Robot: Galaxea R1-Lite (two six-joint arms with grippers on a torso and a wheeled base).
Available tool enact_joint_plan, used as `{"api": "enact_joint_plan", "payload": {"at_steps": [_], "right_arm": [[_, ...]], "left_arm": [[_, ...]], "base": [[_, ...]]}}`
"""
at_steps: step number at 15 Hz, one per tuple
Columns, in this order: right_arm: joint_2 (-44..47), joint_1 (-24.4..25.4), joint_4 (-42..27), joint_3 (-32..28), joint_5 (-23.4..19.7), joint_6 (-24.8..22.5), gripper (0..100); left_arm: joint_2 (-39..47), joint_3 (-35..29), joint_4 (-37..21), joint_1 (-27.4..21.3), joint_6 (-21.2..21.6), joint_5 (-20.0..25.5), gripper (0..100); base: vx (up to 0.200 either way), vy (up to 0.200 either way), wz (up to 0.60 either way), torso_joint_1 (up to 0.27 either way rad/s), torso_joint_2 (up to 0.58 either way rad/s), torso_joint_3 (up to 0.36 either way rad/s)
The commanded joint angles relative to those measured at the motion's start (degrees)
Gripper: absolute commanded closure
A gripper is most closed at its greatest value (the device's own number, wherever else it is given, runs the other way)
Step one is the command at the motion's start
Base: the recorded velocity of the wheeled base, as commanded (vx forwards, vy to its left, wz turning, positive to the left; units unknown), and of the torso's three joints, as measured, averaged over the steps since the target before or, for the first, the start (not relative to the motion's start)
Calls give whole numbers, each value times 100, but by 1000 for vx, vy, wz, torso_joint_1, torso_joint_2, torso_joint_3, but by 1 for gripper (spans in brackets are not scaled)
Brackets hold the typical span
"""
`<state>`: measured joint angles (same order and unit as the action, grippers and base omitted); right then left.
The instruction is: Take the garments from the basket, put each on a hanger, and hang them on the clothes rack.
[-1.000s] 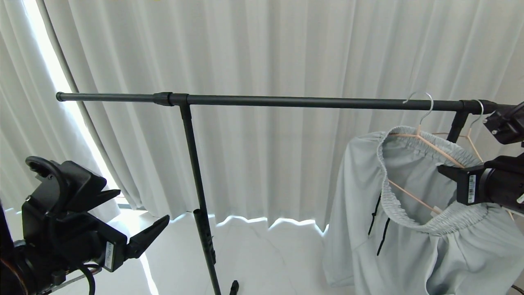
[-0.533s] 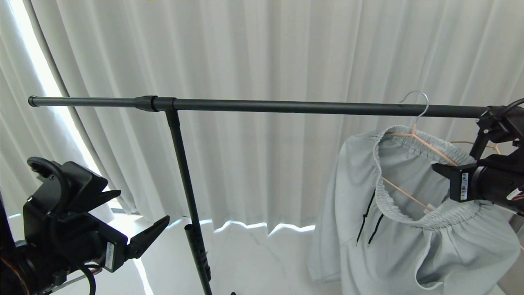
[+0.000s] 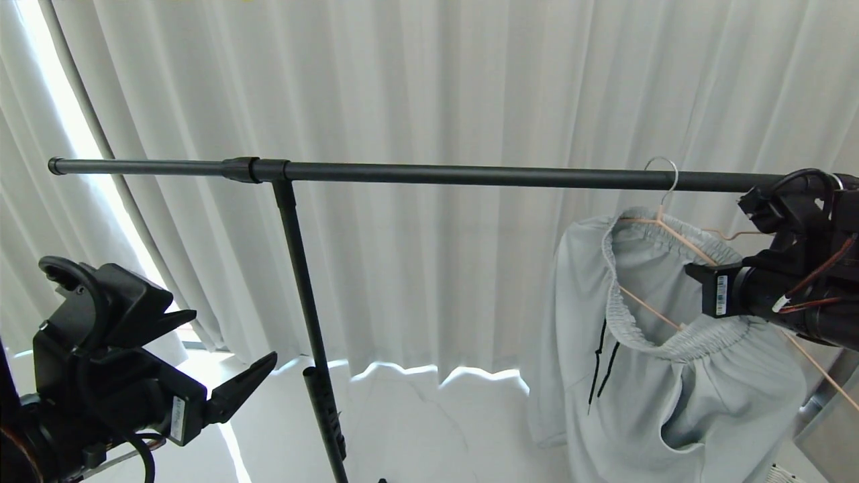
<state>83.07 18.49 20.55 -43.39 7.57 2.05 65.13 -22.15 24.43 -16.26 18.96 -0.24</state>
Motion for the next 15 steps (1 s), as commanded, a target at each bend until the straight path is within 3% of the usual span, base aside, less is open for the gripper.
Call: {"api": "enact_joint_plan", "payload": {"at_steps": [1,11,12,15], "right_arm": [[166,-39,1,6,-1,-3,100],[43,-30,10,6,-28,6,100],[17,-30,10,14,-28,6,0],[-150,-21,89,23,-1,-3,0]], "left_arm": [[-10,0,9,-70,3,-2,0],[-1,0,0,-132,-6,-11,0],[-1,0,9,-123,-6,-20,0],[-18,-9,9,-123,-15,-20,0]], "base": [[0,0,0,0,0,0],[0,0,0,0,0,0],[0,0,0,0,0,0],[0,0,0,0,0,0]]}}
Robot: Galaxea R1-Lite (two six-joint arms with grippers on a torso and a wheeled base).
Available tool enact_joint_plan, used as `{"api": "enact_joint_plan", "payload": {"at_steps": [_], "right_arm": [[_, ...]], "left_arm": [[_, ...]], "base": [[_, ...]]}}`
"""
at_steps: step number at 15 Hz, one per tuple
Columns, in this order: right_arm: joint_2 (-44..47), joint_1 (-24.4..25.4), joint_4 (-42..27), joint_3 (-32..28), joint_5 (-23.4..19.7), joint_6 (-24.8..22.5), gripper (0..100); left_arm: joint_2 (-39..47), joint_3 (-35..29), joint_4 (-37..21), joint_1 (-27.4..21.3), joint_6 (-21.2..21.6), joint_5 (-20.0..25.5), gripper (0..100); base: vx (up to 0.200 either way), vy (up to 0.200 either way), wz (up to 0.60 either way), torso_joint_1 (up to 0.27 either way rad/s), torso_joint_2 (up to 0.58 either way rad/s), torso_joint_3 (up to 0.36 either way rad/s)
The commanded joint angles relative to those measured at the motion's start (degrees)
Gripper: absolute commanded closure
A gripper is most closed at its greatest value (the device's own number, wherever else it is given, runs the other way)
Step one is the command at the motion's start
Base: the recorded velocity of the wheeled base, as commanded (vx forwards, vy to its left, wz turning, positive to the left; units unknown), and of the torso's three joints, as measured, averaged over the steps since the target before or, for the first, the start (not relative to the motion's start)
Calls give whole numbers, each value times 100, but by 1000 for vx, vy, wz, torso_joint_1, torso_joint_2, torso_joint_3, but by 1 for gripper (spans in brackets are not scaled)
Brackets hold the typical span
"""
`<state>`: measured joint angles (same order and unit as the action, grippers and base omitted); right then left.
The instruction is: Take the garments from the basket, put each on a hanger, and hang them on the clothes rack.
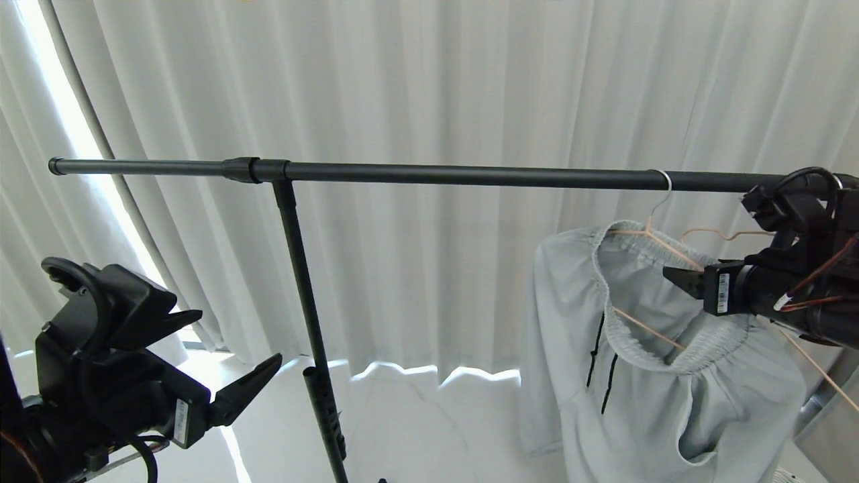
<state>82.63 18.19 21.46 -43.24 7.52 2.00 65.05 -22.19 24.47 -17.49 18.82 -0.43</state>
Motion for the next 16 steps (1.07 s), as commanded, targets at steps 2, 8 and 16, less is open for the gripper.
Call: {"api": "enact_joint_plan", "payload": {"at_steps": [2,8,16], "right_arm": [[-361,9,96,26,-5,-15,0],[-1478,-210,78,272,-40,-341,0],[-1662,-984,113,369,-58,-1993,0]], "left_arm": [[-27,4,5,27,-1,-10,0],[-537,250,5,993,-1,-485,0],[-871,338,5,1644,-19,-669,0]], "base": [[0,0,0,0,0,0],[0,0,0,0,0,0],[-100,0,0,2,3,-1]]}}
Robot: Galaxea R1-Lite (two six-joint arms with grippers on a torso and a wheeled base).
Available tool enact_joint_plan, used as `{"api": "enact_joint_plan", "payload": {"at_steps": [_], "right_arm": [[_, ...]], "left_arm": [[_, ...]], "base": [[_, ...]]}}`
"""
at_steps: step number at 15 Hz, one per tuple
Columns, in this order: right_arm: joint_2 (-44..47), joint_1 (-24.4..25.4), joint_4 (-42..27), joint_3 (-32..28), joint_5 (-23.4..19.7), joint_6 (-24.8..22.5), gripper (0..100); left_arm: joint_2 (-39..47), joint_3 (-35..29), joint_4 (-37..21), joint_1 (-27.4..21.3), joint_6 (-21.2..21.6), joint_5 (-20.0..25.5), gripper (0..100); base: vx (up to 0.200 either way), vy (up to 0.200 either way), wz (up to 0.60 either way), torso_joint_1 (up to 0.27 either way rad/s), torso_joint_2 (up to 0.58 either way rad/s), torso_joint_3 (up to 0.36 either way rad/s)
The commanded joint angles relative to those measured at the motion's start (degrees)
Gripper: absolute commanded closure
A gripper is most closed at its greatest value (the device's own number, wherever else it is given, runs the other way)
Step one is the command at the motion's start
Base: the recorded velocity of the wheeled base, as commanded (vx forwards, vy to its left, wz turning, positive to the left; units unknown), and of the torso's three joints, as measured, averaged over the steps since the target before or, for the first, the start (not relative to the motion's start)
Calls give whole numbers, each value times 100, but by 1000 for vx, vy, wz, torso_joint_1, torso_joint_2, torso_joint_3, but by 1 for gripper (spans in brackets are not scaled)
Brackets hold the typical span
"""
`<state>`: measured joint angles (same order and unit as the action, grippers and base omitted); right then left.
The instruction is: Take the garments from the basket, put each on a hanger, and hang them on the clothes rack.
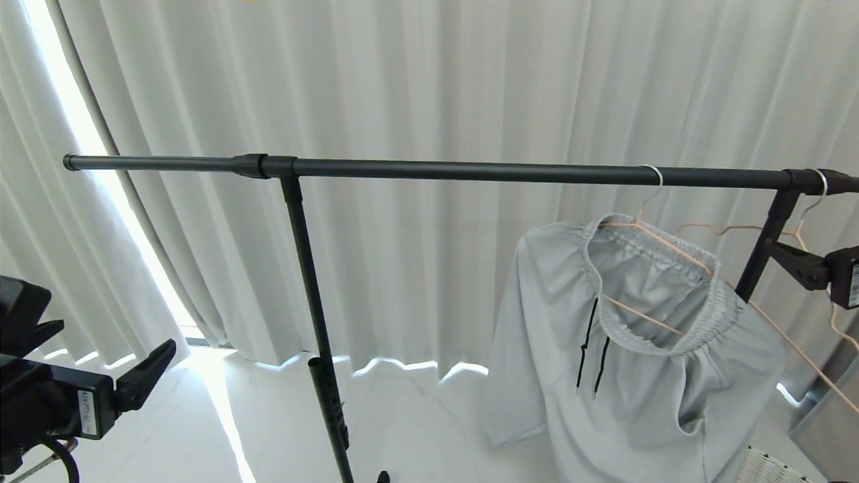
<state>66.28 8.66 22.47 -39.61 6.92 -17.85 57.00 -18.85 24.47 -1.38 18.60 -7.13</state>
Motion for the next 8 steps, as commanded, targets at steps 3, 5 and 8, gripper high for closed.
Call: {"api": "enact_joint_plan", "payload": {"at_steps": [3,5,8], "right_arm": [[-27,-145,47,6,19,-79,0],[-36,-303,47,14,19,-210,0],[-115,-452,126,252,28,-342,0]], "left_arm": [[-93,-14,5,32,12,-8,0],[-146,-14,5,67,21,-8,0],[-190,-5,5,111,29,1,0]], "base": [[-200,0,0,-7,-2,2],[-200,0,0,2,0,0],[-200,0,0,2,-1,4]]}}
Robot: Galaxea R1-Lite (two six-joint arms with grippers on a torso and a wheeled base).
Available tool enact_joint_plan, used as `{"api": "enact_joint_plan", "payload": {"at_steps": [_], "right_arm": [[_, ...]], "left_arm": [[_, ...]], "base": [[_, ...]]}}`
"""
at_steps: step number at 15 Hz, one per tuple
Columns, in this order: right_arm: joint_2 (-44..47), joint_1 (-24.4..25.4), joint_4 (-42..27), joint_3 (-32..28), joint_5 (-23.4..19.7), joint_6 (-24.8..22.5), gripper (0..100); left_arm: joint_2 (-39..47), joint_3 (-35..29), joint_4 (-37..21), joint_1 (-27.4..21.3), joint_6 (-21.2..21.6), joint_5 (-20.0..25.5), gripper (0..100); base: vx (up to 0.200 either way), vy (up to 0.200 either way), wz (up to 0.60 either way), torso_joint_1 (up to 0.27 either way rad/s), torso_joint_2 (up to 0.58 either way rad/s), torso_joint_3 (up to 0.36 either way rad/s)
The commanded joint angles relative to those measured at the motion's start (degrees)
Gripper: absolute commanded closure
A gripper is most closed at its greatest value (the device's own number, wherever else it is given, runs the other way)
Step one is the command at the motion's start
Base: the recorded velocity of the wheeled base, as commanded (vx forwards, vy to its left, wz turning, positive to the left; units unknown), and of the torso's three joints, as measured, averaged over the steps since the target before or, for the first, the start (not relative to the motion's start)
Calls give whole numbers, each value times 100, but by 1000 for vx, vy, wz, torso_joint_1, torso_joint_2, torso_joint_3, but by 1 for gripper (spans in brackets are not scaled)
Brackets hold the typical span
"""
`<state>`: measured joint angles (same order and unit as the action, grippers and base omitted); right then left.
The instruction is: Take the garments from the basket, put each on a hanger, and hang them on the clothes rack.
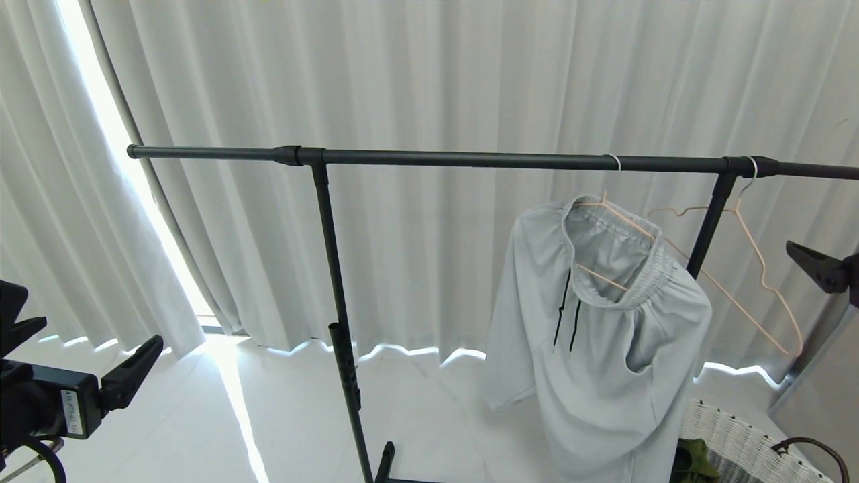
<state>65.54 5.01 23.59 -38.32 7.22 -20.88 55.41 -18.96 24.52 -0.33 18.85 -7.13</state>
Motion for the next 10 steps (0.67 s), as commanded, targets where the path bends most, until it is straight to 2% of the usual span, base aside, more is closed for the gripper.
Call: {"api": "enact_joint_plan", "payload": {"at_steps": [1,5,7,10], "right_arm": [[-76,-132,76,219,-1,-118,0],[-120,-176,524,623,-1,-214,0],[-155,-220,709,940,-1,-232,0],[-182,-334,752,1195,-1,-276,0]], "left_arm": [[-39,-3,1,7,5,1,0],[-127,68,1,7,14,1,0],[-258,384,1,-11,14,10,0],[-461,771,1,-152,14,19,0]], "base": [[-200,0,0,2,-2,-2],[-200,0,0,2,-2,5],[-200,0,0,2,-2,0],[0,0,0,0,0,0]]}}
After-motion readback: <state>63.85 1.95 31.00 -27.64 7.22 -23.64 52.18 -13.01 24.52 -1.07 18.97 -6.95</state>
